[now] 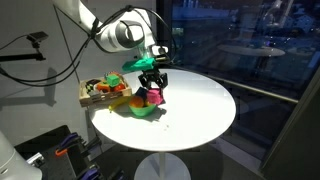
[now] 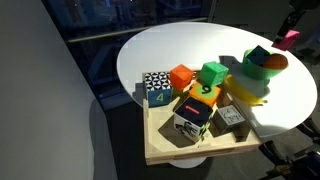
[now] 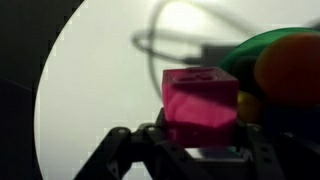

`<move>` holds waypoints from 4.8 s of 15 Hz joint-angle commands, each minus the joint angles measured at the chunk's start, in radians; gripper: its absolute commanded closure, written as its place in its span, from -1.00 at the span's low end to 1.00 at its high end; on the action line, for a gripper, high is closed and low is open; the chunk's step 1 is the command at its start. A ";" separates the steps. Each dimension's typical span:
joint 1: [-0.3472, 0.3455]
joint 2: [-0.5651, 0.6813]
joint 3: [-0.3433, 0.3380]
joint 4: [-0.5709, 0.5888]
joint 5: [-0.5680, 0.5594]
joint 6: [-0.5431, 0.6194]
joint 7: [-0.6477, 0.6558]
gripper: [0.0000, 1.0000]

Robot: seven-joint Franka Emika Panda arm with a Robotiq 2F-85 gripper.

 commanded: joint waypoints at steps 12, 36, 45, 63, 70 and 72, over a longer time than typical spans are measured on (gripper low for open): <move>0.015 -0.086 0.010 -0.177 -0.216 0.270 0.131 0.37; 0.010 -0.093 -0.007 -0.248 -0.375 0.404 0.244 0.37; 0.007 -0.112 -0.015 -0.276 -0.452 0.406 0.307 -0.62; 0.024 -0.197 0.013 -0.292 -0.148 0.327 0.154 -1.00; 0.052 -0.258 0.028 -0.218 0.112 0.005 -0.014 -1.00; 0.053 -0.271 0.030 -0.188 0.136 -0.100 -0.031 -1.00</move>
